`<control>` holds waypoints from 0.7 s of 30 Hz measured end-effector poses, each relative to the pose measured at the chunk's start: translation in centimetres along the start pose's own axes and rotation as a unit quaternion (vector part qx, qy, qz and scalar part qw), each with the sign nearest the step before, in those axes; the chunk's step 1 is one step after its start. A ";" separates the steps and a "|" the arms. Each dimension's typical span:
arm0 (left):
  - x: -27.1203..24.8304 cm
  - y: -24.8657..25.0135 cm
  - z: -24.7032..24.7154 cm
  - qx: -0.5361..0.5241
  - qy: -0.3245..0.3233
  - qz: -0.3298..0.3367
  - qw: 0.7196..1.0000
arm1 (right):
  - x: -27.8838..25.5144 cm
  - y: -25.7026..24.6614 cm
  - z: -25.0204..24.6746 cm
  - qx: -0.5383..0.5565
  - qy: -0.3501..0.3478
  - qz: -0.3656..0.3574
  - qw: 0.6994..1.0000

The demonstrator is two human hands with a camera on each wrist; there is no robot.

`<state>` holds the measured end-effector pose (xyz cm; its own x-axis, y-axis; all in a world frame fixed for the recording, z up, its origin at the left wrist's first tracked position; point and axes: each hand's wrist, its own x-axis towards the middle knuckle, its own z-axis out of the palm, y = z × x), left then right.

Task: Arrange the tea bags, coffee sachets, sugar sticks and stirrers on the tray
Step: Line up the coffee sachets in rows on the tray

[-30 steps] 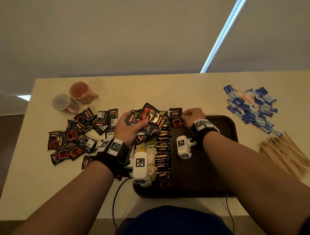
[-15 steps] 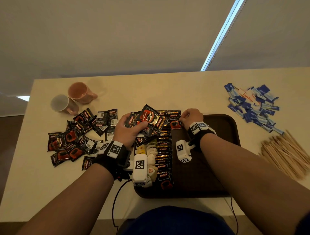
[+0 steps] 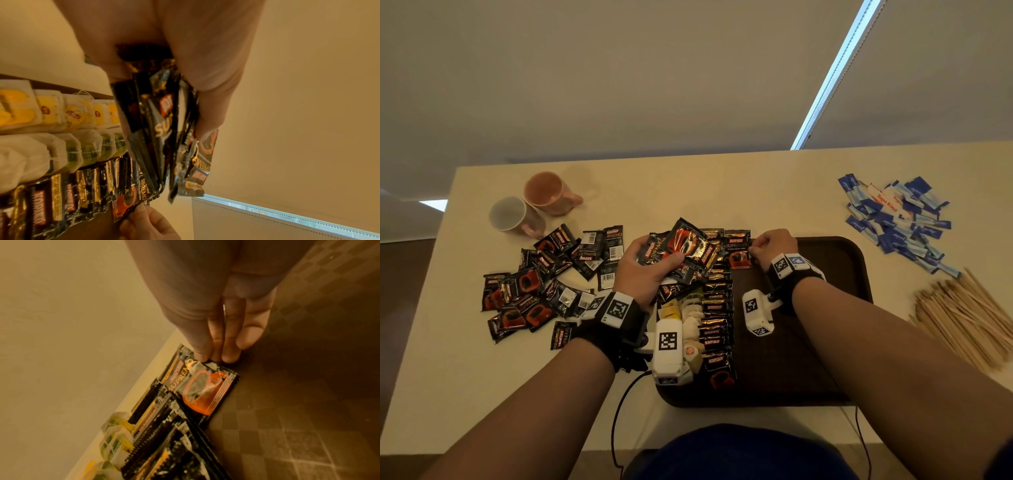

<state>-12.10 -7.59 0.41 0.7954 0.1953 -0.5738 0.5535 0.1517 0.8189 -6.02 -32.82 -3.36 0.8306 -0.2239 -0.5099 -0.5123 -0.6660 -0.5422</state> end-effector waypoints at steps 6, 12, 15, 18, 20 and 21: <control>0.0 -0.1 -0.4 0.010 0.000 -0.001 1.000 | 0.1 -0.3 -0.1 0.007 0.008 0.004 1.000; -0.1 -0.3 -0.4 0.013 0.014 -0.002 1.000 | 0.0 -0.6 -0.1 0.007 0.013 -0.005 1.000; -0.4 -0.1 -0.2 0.003 0.014 -0.002 1.000 | -0.2 -0.5 -0.3 0.001 0.018 -0.001 1.000; -0.9 0.0 0.1 0.000 0.013 0.004 1.000 | -0.8 -1.0 -0.9 -0.031 0.049 -0.026 0.998; -1.3 0.2 0.4 0.005 0.015 0.011 1.000 | -2.0 -2.3 -1.3 -0.036 0.077 -0.095 0.992; -1.4 0.2 0.5 0.004 0.016 0.012 1.000 | -2.8 -3.2 -1.5 -0.023 0.077 -0.140 0.987</control>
<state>-12.98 -8.28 1.42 0.8001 0.2297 -0.5541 0.5363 0.1398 0.8323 -6.38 -31.12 0.87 0.9634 -0.1297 -0.2348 -0.2505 -0.7477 -0.6150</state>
